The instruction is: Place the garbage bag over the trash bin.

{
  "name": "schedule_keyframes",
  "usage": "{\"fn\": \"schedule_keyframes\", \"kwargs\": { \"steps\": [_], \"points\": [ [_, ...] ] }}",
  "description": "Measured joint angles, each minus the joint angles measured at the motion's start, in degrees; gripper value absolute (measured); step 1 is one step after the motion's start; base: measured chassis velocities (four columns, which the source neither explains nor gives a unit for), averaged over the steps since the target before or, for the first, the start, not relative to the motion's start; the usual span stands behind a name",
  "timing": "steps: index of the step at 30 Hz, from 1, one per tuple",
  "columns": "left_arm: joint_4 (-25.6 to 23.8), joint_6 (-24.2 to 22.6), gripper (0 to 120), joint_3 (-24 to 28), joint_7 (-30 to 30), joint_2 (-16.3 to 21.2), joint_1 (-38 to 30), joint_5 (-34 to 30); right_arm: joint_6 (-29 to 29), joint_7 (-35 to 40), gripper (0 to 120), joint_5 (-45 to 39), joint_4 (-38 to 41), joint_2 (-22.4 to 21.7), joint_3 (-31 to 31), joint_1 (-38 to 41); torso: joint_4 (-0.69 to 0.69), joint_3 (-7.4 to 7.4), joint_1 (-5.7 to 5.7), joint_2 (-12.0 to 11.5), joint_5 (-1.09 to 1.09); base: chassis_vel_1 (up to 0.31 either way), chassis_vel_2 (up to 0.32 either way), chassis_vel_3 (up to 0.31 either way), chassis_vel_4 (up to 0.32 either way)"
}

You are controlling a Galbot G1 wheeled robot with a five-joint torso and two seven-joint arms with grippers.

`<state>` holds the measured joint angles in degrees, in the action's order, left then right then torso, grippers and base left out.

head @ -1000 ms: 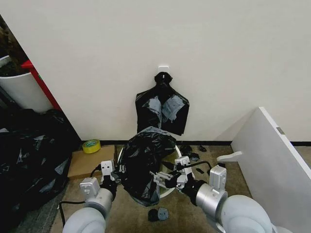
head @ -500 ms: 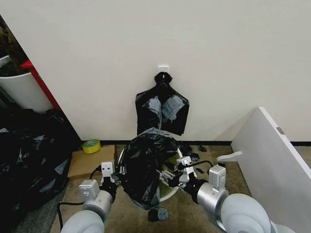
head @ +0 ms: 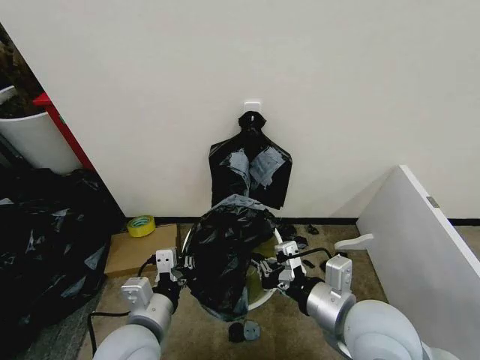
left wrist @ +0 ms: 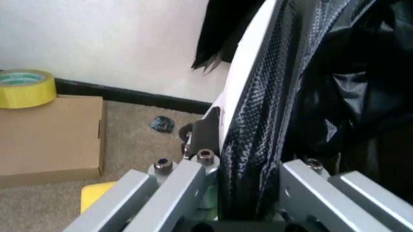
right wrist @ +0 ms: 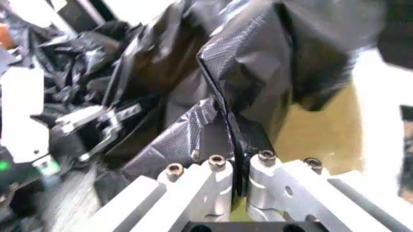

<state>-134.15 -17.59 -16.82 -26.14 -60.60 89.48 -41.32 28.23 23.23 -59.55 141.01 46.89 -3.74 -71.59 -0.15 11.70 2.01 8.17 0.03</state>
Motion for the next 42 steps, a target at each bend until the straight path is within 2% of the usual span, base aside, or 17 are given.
{"fn": "schedule_keyframes", "kwargs": {
  "steps": [12, 15, 30, 36, 40, 42],
  "points": [
    [0.01, 0.83, 1, -2.16, -1.18, -0.30, -1.69, -7.66, -0.40, 3.91, 0, 0.41, 1.96, -2.84, -5.71, -4.46, -0.01, 0.00, 0.00, 0.00, 0.00, 0.000, 0.000, 0.000, 0.000],
    [0.29, 0.88, 1, -2.67, -1.54, 0.07, -1.84, -9.48, 0.01, 4.40, 0, 0.18, 2.37, -3.19, -9.10, -7.02, -0.01, 0.00, 0.00, 0.00, 0.00, 0.000, 0.000, 0.000, 0.000],
    [1.62, 1.57, 1, -2.98, -3.74, 0.10, -3.11, -12.94, 1.81, 5.32, 0, 0.80, 2.30, -3.07, -16.02, -13.24, 0.00, 0.00, 0.00, 0.00, 0.00, 0.000, 0.000, 0.000, 0.000],
    [0.38, 1.32, 1, -3.30, -3.26, 0.40, -2.76, -15.35, 4.17, 2.08, 0, 2.36, 2.15, -1.92, -14.92, -14.69, -0.01, 0.00, 0.00, 0.00, 0.00, 0.000, 0.000, 0.000, 0.000],
    [-1.19, 0.33, 1, -3.52, -2.86, 0.50, -2.43, -18.27, 5.21, -6.09, 0, 6.07, -0.34, -1.40, -13.34, -15.17, 0.00, 0.00, 0.00, 0.00, 0.00, 0.000, 0.000, 0.000, 0.000],
    [-1.30, 0.23, 1, -3.52, -2.97, 0.46, -2.42, -18.63, 5.22, -7.39, 0, 6.97, -0.60, -1.42, -13.16, -15.42, 0.00, 0.00, 0.00, 0.00, 0.00, 0.000, 0.000, 0.000, 0.000]
  ]
}}
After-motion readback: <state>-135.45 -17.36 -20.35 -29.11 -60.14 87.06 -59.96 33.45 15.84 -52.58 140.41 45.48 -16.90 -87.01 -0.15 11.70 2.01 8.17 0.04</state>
